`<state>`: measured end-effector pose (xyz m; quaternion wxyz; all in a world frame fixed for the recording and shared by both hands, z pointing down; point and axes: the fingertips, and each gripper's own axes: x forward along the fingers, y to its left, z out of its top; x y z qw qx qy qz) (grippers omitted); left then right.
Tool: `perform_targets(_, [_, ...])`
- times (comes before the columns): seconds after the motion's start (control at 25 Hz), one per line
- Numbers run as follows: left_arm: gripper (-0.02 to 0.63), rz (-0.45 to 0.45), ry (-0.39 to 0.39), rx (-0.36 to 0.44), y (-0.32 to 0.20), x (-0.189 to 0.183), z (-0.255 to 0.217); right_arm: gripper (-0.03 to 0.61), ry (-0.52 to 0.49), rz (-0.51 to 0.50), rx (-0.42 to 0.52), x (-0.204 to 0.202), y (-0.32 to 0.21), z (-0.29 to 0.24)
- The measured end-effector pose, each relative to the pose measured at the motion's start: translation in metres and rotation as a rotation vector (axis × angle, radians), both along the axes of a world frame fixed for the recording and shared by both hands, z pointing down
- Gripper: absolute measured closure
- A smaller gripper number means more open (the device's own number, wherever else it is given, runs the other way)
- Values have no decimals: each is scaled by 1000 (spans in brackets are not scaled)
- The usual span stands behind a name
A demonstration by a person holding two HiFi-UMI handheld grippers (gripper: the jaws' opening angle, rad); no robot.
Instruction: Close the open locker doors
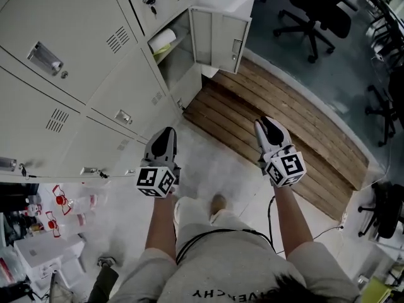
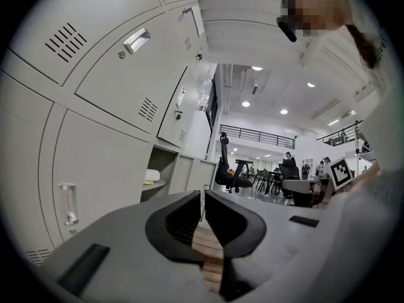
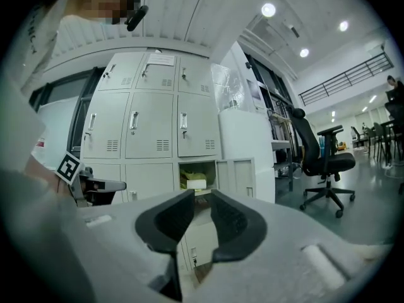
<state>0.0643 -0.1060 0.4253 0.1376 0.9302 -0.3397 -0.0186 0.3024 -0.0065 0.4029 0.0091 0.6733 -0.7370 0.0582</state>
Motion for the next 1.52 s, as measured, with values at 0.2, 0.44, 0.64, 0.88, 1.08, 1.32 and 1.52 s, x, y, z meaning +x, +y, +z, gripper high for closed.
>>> perform_targets(0.2, [595,30,-4,6,-6,36,1,503,-32,19,10,28,-6,4])
perform_targets(0.44, [595,45,-16,5,-30,69,10,503,-52,22,7,57,-30,16])
perform_targets(0.64, [595,30,-4,7,-67,98,12,500,-48,6,3,89,-66,18])
perform_targets(0.88, [595,26,-8,-7,-108,133,13,499,-53,-21,-16,120,-115,19])
perform_targets(1.08, [595,29,-12,-9,-150,157,15,495,-49,-51,-40,135,-161,27])
perform_targets(1.32, [595,41,-14,-14,-186,180,18,492,-52,-59,-56,153,-207,37])
perform_targets(1.52, [595,27,-18,-19,-200,185,19,482,-58,-85,-62,159,-235,41])
